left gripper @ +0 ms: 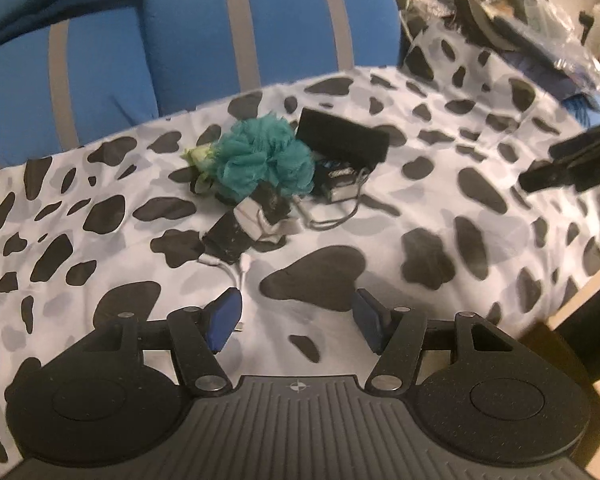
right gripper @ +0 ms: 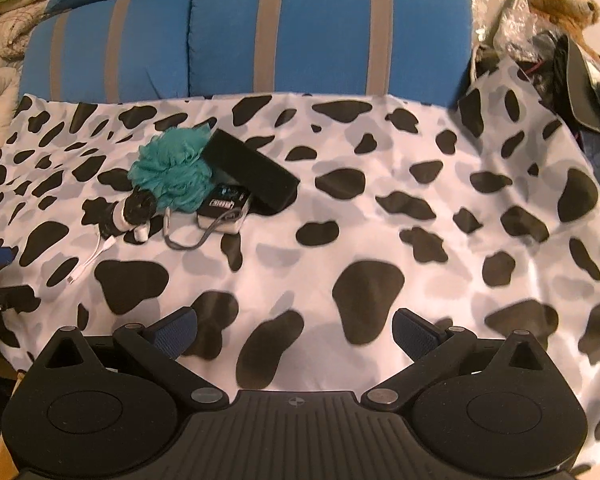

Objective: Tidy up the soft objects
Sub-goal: 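Return both tools to the sheet and grasp the white earphone cable with the left tool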

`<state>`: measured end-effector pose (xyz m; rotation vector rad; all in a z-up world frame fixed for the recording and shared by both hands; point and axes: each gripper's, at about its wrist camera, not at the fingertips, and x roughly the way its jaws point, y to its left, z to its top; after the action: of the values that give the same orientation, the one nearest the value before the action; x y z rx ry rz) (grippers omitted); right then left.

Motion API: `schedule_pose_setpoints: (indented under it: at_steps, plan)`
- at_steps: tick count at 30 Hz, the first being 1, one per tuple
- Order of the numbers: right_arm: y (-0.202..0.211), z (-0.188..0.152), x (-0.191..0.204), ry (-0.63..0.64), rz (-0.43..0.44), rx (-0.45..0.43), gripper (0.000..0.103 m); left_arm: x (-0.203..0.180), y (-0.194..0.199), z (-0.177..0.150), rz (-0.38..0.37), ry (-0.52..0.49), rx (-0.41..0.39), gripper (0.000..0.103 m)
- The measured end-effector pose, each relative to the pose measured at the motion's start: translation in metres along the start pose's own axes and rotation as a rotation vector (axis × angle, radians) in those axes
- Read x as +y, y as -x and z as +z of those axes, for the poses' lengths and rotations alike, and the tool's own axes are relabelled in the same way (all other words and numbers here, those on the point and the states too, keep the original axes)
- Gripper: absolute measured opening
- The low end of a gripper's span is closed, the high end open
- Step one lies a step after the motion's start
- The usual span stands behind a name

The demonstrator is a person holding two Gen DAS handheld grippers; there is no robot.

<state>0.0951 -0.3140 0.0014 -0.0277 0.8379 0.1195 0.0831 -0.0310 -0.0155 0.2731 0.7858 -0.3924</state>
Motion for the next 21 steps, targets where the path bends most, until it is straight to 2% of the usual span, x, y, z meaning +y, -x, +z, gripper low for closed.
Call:
schedule_pose_setpoints:
  at_steps: [5,10,11,14,18,21]
  plan:
    - [-0.010,0.009,-0.003,0.001,-0.006,-0.010,0.103,0.013,-0.022,0.003,0.015,-0.017,0.020,0.060]
    - [-0.017,0.017,-0.003,0.019,-0.018,-0.028,0.103,0.031,-0.048,0.006,0.014,0.002,0.047,0.049]
    - [-0.019,0.018,-0.003,0.018,-0.019,-0.026,0.103,0.033,-0.053,0.007,0.018,-0.002,0.054,0.042]
    - [-0.023,0.022,-0.005,0.008,-0.015,-0.019,0.103,0.040,-0.070,0.009,0.031,-0.015,0.079,0.040]
    - [-0.026,0.026,-0.005,0.003,-0.007,-0.022,0.103,0.048,-0.090,0.009,0.020,-0.007,0.119,0.028]
    - [-0.028,0.028,-0.006,0.001,0.003,-0.023,0.103,0.049,-0.101,0.008,0.001,-0.008,0.150,0.024]
